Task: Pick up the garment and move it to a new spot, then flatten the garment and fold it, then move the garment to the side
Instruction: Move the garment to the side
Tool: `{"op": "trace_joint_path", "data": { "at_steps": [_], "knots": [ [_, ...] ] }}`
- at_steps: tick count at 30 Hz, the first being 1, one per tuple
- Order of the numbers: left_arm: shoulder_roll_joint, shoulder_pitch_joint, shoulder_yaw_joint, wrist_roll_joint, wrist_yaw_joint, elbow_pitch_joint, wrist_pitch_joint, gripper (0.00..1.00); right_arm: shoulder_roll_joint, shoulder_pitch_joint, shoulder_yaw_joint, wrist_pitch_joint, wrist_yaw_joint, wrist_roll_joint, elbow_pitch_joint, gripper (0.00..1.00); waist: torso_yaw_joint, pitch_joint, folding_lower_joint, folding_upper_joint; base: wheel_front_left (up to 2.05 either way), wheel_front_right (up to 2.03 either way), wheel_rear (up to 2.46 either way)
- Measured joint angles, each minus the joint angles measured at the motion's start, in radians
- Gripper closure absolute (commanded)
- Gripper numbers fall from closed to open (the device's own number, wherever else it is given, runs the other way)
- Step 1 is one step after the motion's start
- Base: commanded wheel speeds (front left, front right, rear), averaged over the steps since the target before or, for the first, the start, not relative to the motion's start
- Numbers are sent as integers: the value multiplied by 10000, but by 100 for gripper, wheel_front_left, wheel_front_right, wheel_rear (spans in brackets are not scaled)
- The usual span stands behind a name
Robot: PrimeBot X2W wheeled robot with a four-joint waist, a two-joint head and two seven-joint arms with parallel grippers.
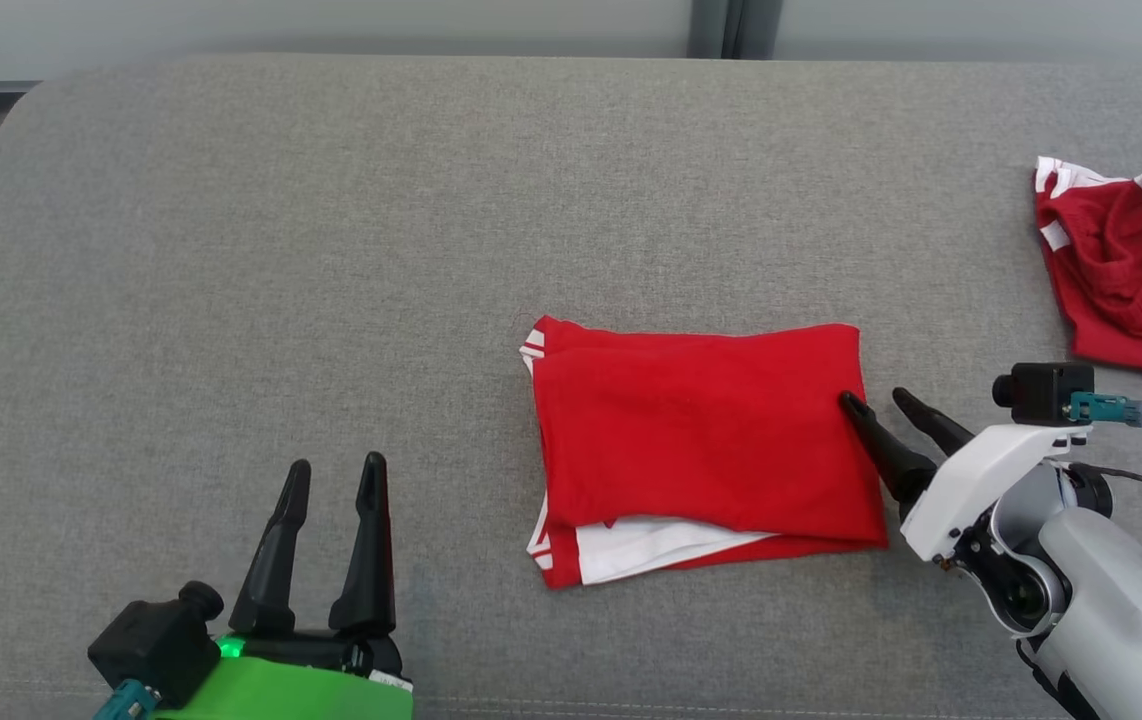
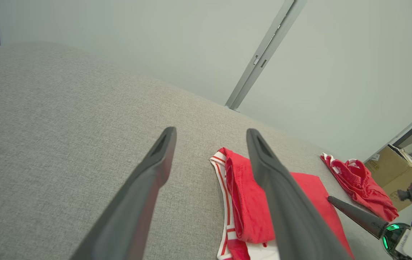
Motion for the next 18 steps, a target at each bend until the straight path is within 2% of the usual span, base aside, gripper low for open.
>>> {"op": "trace_joint_path", "data": {
  "at_steps": [12, 13, 14, 15, 18],
  "knots": [
    [-2, -200, 138, 0, 0, 58, -4, 0, 81, -52, 242, 399, 84, 431, 291, 0, 318, 267, 0, 0, 0, 0, 0],
    [-2, -201, 159, 0, 0, 65, -4, 0, 90, -66, 255, 401, 88, 431, 314, 32, 316, 272, 0, 0, 0, 0, 0],
    [-2, -202, 176, 0, 0, 71, -4, 0, 94, -89, 268, 433, 107, 431, 339, 45, 311, 278, 0, 0, 0, 0, 0],
    [-2, -204, 190, 0, 0, 77, -6, 0, 96, -124, 288, 454, 117, 431, 364, 56, 305, 285, 0, 0, 0, 0, 0],
    [-2, -211, 213, 0, 0, 109, -6, 0, 157, -343, 374, 518, 155, 433, 495, 75, 269, 312, 0, 0, 0, 0, 0]
  ]
}}
